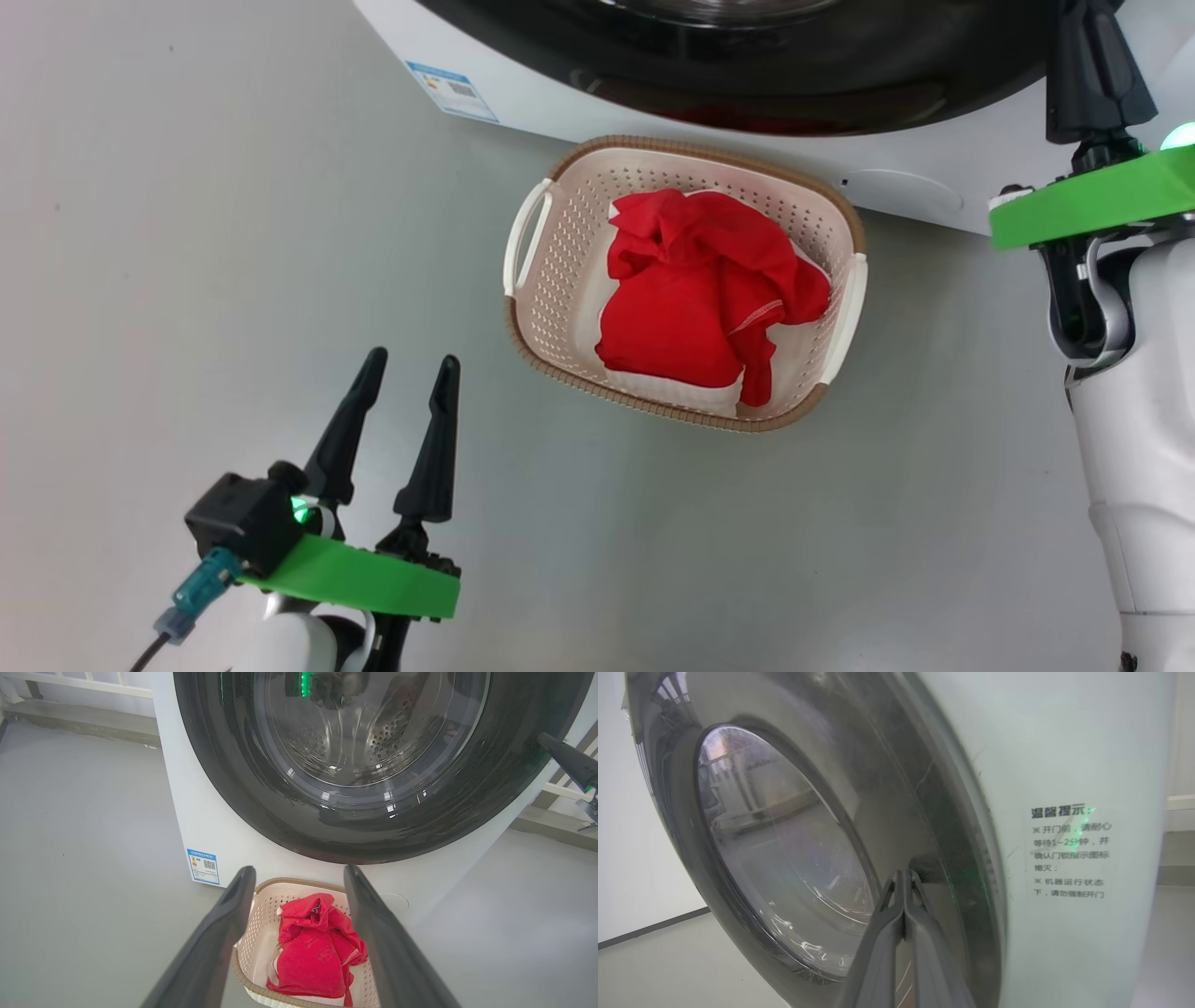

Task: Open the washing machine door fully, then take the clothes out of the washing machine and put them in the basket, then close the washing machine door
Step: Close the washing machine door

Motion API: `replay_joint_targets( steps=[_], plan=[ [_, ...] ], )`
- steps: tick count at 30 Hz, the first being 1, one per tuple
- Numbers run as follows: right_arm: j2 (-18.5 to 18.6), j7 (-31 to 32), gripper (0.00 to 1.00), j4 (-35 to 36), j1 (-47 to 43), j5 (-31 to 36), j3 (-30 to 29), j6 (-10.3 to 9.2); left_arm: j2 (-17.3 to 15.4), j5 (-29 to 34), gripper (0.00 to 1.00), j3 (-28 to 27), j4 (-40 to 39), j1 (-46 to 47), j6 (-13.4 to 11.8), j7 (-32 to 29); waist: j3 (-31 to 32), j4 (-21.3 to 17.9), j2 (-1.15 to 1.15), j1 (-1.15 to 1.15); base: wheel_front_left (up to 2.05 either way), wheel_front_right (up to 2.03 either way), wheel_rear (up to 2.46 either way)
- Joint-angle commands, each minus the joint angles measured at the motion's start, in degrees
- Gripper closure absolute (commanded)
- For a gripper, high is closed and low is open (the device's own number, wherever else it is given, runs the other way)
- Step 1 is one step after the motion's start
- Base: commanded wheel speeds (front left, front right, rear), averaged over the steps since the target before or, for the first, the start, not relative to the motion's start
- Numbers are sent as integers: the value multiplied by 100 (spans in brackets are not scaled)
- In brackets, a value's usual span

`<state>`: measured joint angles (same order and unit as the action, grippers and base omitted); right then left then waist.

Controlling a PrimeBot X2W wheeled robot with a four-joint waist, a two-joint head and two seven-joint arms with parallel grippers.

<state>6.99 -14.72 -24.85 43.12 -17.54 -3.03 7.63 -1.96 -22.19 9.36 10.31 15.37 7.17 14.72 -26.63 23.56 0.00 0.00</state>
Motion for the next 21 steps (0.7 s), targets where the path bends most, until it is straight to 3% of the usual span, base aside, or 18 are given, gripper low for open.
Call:
replay_joint_targets(
  steps=[1, 7, 19, 21],
  plan=[
    [-14, -28, 100, 159, 243, 24, -15, -14, -92, -23, 0, -173, -139, 74, 32, 28, -34, 37, 0, 0, 0, 0, 0],
    [-2, -28, 100, 190, 322, 20, -156, -14, -92, -28, 0, -164, -133, 110, 32, 28, -38, 41, 0, 0, 0, 0, 0],
    [-65, -28, 100, 196, -443, -68, 430, -14, -92, 175, 0, -170, 154, 68, 32, 28, 357, -209, 0, 0, 0, 0, 0],
    [-62, -28, 76, 248, -635, -102, 479, -14, -92, 228, 0, -228, 198, 64, 32, 28, 430, -274, 0, 0, 0, 0, 0]
  ],
)
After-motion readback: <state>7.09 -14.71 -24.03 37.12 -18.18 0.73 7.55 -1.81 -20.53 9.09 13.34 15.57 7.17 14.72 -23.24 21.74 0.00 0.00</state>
